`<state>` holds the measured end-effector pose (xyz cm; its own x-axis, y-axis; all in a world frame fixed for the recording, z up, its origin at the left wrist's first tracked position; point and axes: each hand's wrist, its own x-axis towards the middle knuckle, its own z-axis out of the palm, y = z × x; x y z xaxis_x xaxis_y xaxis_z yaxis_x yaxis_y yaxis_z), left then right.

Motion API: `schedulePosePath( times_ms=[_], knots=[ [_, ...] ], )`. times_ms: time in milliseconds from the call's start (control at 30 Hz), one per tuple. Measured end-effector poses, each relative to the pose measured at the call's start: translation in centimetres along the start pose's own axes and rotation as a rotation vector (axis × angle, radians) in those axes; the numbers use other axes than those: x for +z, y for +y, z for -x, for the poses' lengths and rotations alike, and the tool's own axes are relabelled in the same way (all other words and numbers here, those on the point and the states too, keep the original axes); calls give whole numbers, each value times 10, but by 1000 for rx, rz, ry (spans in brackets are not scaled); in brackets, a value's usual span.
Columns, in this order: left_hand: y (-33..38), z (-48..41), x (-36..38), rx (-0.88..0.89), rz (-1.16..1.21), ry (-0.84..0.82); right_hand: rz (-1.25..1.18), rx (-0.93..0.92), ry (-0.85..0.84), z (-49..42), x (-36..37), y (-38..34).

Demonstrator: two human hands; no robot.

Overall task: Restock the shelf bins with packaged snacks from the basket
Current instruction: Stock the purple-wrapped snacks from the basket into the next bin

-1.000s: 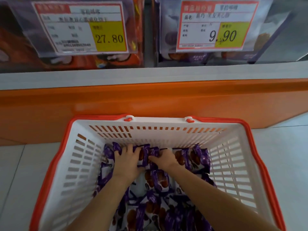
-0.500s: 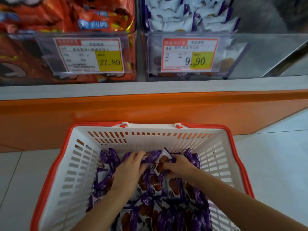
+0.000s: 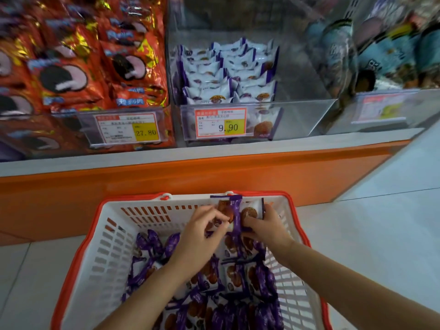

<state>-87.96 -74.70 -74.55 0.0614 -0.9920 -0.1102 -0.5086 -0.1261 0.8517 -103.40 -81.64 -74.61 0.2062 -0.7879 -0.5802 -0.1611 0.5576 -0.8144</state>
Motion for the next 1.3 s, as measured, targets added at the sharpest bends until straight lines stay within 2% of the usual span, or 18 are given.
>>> schedulePosePath(
  times_ms=[67, 167, 233, 300, 500, 633, 833, 1000, 1133, 1233, 1300],
  knots=[
    [14, -2, -3, 19, 16, 98, -48, -31, -11, 10, -1, -6],
    [36, -1, -11, -78, 66, 215, -56, -81, -52, 24, -3, -13],
    [49, 2, -18, -154, 106, 201, -23, -123, -78, 33, -6, -21],
    [62, 6, -25, -155, 105, 169, -8, -146, -88, 41, -9, -30],
    [108, 14, -63, 147, 7, 288, -18, -238, -55, 77, -21, -75],
    [138, 7, -91, 320, -83, 390, 69, -327, -46, 100, -36, -108],
    [175, -29, -115, 411, -220, 592, 158, -528, 55, 108, -56, -153],
    [184, -68, -117, 404, -385, 650, 218, -692, 144, 89, -58, -201],
    [177, -97, -116, 393, -587, 612, 437, -845, 314, 58, -54, -235],
    [171, -113, -117, 383, -760, 597, 751, -920, 492, 26, -51, -256],
    [168, -120, -117, 397, -826, 605, 959, -931, 552, 9, -45, -269]
  ],
)
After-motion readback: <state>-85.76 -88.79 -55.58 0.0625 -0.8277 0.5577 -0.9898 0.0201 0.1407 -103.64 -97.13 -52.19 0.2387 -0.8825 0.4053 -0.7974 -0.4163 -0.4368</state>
